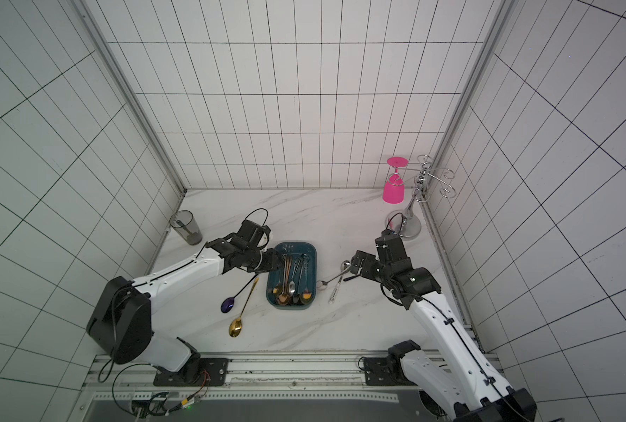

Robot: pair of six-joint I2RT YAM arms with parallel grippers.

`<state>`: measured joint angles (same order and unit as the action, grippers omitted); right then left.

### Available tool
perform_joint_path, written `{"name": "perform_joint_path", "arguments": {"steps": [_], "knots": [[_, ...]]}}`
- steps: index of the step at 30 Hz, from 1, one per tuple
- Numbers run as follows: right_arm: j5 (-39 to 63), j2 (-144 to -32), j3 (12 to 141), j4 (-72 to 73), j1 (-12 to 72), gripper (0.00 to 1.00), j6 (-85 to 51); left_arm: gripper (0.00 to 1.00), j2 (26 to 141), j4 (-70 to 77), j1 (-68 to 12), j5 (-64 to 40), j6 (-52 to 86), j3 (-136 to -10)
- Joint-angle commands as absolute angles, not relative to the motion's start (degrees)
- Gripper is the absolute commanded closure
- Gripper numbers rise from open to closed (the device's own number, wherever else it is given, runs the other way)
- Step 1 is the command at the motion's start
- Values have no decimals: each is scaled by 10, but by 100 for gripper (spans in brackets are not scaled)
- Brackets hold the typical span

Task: Put the spoon into the storage box
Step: Place the spoon in the storage box.

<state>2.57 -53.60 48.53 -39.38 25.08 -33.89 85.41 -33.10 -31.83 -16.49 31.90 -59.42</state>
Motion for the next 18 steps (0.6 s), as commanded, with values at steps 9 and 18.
{"name": "perform_joint_path", "arguments": {"steps": [9,18], "knots": [[41,-593,469,-350,281,13,-469,34,787,-313,-269,-178,216,-600],[11,-648,475,-336,312,26,-564,13,735,-310,-176,-208,151,-586]]}}
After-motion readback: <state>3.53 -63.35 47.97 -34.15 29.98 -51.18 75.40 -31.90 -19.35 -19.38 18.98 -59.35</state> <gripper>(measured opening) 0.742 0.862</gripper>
